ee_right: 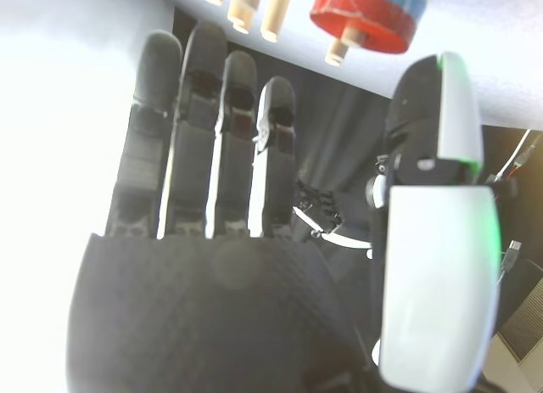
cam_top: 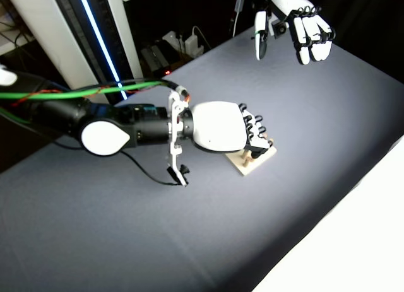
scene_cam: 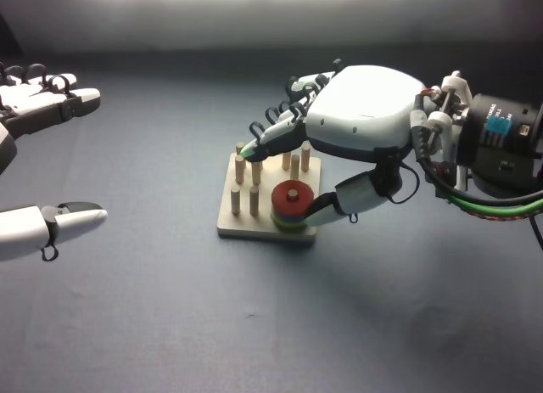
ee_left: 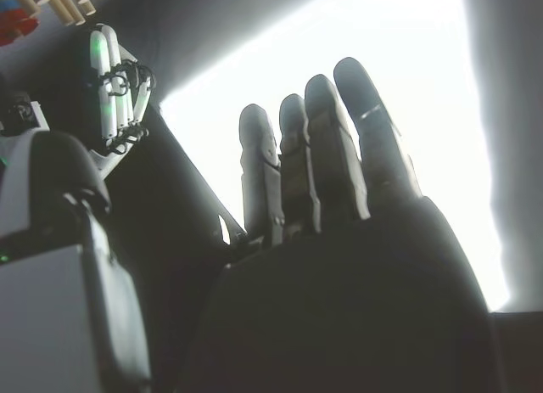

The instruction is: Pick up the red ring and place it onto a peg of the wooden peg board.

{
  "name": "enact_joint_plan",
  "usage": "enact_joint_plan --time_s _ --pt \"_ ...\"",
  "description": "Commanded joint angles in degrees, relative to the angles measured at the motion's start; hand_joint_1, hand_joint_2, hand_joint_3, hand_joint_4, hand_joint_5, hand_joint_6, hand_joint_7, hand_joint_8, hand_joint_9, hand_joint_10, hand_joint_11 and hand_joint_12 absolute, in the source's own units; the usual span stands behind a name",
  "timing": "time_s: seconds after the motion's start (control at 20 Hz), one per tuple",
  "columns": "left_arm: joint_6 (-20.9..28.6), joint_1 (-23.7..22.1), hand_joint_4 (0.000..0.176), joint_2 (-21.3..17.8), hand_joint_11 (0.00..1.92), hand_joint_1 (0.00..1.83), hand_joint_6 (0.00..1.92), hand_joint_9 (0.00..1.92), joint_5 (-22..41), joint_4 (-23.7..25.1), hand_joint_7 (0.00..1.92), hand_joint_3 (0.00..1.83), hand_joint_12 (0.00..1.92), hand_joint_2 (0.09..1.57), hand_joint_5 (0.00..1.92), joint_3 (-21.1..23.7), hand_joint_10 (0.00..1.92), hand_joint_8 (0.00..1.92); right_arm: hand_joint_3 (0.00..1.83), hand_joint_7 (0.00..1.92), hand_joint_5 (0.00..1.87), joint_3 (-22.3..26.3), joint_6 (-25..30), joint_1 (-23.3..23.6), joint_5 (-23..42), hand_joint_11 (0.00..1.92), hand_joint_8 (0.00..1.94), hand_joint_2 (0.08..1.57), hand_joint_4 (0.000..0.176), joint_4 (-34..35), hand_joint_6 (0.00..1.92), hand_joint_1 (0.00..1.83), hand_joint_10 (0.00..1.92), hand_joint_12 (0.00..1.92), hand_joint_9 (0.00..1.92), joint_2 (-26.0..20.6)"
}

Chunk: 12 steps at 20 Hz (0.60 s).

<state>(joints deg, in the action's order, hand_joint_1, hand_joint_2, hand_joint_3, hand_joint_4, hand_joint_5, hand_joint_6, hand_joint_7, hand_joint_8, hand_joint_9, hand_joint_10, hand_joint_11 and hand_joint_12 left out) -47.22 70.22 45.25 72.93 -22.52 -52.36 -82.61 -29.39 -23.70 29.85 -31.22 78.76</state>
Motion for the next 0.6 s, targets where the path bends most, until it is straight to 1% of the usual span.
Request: enact_joint_plan --time_s 0.0,0.05,0.1,0.15,0.2,0.25,0.3,0.35,0.4,0.45,0.5,0.55 --pt "0.28 -0.38 0.007 0.29 0.01 0.77 0.0 0.3 7.64 0.14 0.3 0.0 0.86 0.99 0.45 -0.03 0.0 0.0 0.0 0.62 0.56 0.96 0.05 0.87 7.94 0.22 0.0 0.95 0.096 2.39 0.0 0.95 0.21 1.29 0.67 -0.14" --pt "0.4 -0.38 0.017 0.29 0.03 0.75 0.0 0.31 8.15 0.09 0.32 0.0 0.88 0.99 0.44 0.06 0.01 0.0 0.0 0.58 0.54 2.07 0.05 0.41 10.4 0.22 0.0 0.96 0.082 4.06 0.0 0.95 0.18 1.25 0.63 -2.05" --pt "0.71 -0.38 0.032 0.3 0.01 0.78 0.0 0.31 9.04 0.08 0.32 0.0 0.91 0.99 0.44 0.17 0.0 0.0 0.0 0.56 0.53 3.43 0.05 -1.0 13.77 0.17 0.0 0.98 0.088 6.12 0.0 0.95 0.14 1.24 0.61 -4.69" --pt "1.02 -0.38 0.031 0.3 0.0 0.77 0.0 0.31 10.07 0.08 0.32 0.0 0.92 0.99 0.44 0.37 0.0 0.0 0.0 0.54 0.51 4.53 0.05 -2.19 16.68 0.17 0.0 0.99 0.076 7.84 0.0 0.88 0.11 1.17 0.59 -6.51" --pt "1.57 0.18 0.0 0.18 0.0 0.78 0.0 0.34 12.3 0.3 0.33 0.0 0.95 1.0 0.42 1.0 0.0 0.0 0.0 0.59 0.54 7.3 -0.06 -6.1 24.68 0.25 0.01 1.01 0.027 12.66 0.0 0.82 0.06 1.07 0.63 -11.0" --pt "2.34 0.53 0.0 0.0 0.0 0.83 0.0 0.33 13.82 0.68 0.32 0.0 0.96 1.01 0.39 1.25 0.0 0.0 0.0 0.58 0.51 8.81 -0.25 -8.4 28.82 0.21 0.0 1.02 0.005 15.35 0.0 0.72 0.04 1.03 0.6 -13.17" --pt "3.04 0.71 0.0 -0.13 0.0 0.86 0.0 0.3 15.12 1.03 0.3 0.0 0.91 1.02 0.36 1.42 0.0 0.0 0.0 0.56 0.51 9.9 -0.57 -10.32 31.64 0.2 0.0 1.02 0.004 17.15 0.0 0.77 0.01 0.93 0.56 -15.05" --pt "3.59 0.8 0.0 -0.24 0.0 0.86 0.0 0.3 16.37 1.38 0.3 0.0 0.91 1.02 0.36 1.56 0.0 0.0 0.0 0.56 0.51 11.3 -1.15 -12.05 34.92 0.2 0.0 1.02 0.004 19.25 0.0 0.77 0.01 0.93 0.56 -16.86" --pt "4.03 0.8 0.0 -0.35 0.0 0.84 0.0 0.28 17.93 1.85 0.28 0.0 0.85 1.03 0.33 1.78 0.0 0.0 0.0 0.52 0.49 12.98 -1.97 -15.02 38.99 0.2 0.0 1.04 0.0 21.74 0.0 0.85 0.0 0.79 0.52 -19.25" --pt "4.28 0.79 0.0 -0.37 0.0 0.86 0.0 0.25 19.09 2.37 0.25 0.0 0.87 1.02 0.31 1.93 0.0 0.0 0.01 0.51 0.47 14.37 -2.32 -17.51 42.94 0.18 0.0 1.06 0.0 23.87 0.0 0.93 0.0 0.75 0.49 -20.99" --pt "4.69 0.67 0.031 -0.33 0.0 0.83 0.0 0.2 20.9 2.89 0.21 0.0 0.7 1.04 0.22 2.08 0.0 0.0 0.0 0.53 0.48 15.69 -2.46 -21.0 47.88 0.16 0.0 1.1 0.0 26.68 0.0 0.86 0.0 0.79 0.51 -22.39" --pt "5.11 0.63 0.031 -0.36 0.0 0.83 0.0 0.2 22.07 3.18 0.21 0.0 0.7 1.04 0.22 2.17 0.0 0.0 0.0 0.53 0.48 16.39 -2.48 -23.15 51.16 0.16 0.0 1.1 0.0 28.59 0.0 0.86 0.0 0.79 0.51 -22.99"
